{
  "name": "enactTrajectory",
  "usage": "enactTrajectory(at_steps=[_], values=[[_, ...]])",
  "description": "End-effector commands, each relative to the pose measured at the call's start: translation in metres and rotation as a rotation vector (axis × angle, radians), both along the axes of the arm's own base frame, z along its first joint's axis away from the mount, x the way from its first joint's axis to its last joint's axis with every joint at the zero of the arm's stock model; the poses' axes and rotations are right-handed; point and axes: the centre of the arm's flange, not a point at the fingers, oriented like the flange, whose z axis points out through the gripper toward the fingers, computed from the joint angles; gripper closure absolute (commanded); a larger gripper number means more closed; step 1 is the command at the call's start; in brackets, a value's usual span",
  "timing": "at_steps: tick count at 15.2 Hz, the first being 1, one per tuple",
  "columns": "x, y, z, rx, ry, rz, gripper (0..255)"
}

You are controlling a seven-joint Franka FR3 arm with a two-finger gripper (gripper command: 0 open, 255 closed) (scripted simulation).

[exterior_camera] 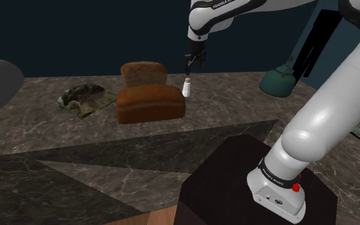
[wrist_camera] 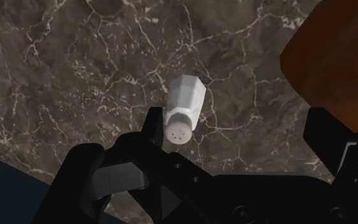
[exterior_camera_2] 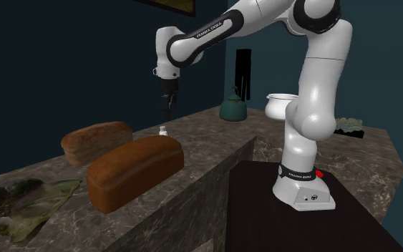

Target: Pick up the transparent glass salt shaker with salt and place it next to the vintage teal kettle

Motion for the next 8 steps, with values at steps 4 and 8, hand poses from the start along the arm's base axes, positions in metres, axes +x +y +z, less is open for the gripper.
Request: enactTrajectory(at_steps=[4,8], values=[[0.049,-0.027,-0.04,-0.012,0.008,-0.026,0],[0.065,-0.037,-0.062,-0.016,0.011,-0.035,0]])
